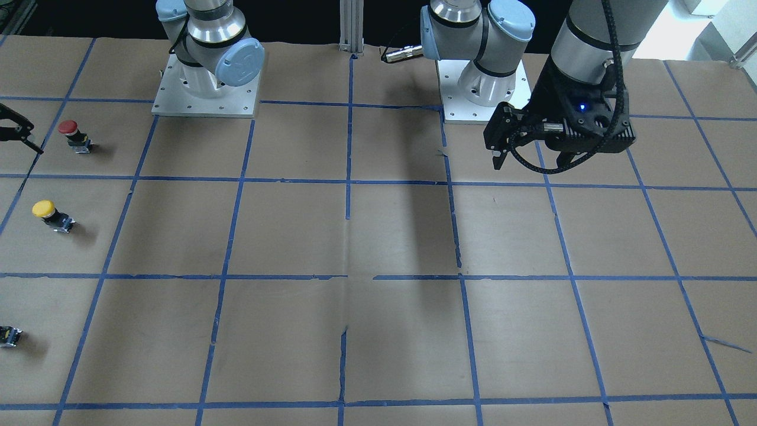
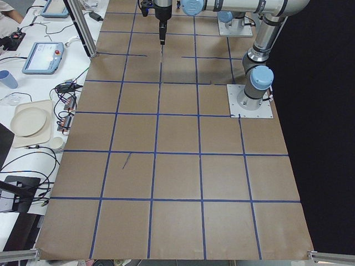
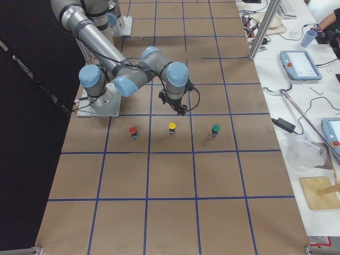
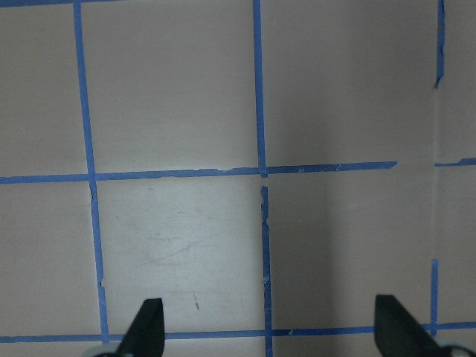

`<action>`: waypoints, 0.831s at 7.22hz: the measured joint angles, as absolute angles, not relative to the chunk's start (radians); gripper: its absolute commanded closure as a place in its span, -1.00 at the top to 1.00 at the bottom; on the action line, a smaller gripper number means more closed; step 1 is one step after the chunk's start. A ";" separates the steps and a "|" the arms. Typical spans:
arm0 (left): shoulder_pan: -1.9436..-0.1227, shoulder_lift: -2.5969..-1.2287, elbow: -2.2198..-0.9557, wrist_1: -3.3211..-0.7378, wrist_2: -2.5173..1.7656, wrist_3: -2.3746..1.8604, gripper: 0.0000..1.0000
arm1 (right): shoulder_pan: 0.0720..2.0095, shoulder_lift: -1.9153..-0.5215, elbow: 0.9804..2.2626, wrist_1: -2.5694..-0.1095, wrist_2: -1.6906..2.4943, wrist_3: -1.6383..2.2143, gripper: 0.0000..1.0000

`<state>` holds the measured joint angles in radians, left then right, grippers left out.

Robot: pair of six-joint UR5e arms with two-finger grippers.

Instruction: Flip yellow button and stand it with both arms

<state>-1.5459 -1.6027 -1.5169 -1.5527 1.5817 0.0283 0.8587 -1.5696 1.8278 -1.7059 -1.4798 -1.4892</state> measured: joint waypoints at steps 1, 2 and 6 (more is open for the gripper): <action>-1.546 -1.603 -1.517 -1.555 1.581 0.008 0.99 | 0.943 -1.627 1.826 -1.682 -1.507 -1.280 0.99; -1.546 -1.603 -1.516 -1.557 1.579 -0.002 0.99 | 1.038 -1.671 1.822 -1.647 -1.528 -1.047 1.00; -1.548 -1.602 -1.516 -1.558 1.589 -0.008 0.99 | 1.440 -1.762 1.707 -1.466 -1.534 -0.078 1.00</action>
<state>-1.5476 -1.6019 -1.5156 -1.5581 1.5894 -0.0076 1.4400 -1.7618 1.7067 -1.4655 -1.5338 -0.0780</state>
